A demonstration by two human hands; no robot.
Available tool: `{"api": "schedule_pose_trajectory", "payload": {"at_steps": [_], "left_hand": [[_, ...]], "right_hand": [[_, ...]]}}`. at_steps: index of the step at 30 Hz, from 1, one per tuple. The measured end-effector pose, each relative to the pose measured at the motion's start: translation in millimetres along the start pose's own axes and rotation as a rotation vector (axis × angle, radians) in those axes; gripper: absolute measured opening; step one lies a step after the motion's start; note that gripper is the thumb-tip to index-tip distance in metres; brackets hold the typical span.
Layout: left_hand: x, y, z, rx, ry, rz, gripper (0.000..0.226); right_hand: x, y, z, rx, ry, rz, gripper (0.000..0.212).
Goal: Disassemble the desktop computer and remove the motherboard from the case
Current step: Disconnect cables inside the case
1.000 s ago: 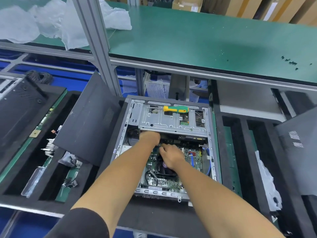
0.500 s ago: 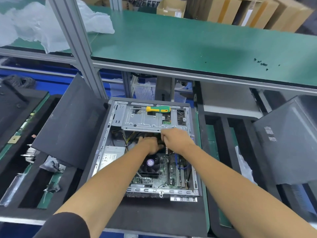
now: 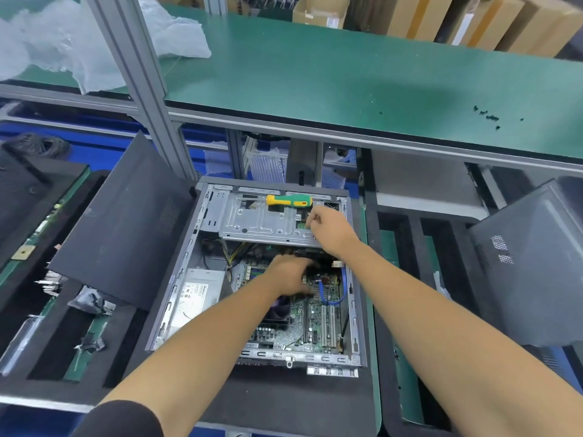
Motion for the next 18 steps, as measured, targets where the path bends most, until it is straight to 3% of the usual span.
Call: {"api": "schedule_pose_trajectory", "payload": {"at_steps": [3, 8, 13, 18], "left_hand": [[-6, 4, 21, -0.119, 0.07, -0.005, 0.059], [-11, 3, 28, -0.164, 0.059, -0.029, 0.023], [-12, 0, 37, -0.352, 0.173, -0.026, 0.038], [-17, 7, 46, -0.533, 0.206, -0.159, 0.042]], "right_hand": [[-12, 1, 1, -0.068, 0.074, -0.073, 0.02], [-18, -2, -2, -0.066, 0.07, -0.202, 0.019], [-12, -10, 3, -0.012, 0.03, -0.209, 0.01], [-4, -11, 17, -0.107, 0.01, -0.156, 0.013]]}}
Point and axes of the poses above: each hand's wrist, its own x-axis away from the middle knuckle, its own y-axis out of the palm, z = x × y, the point moved 6 cm from there along -x, towards the middle knuckle, and after that the axes turned 3 degrees about z, right-handed, at the moved point
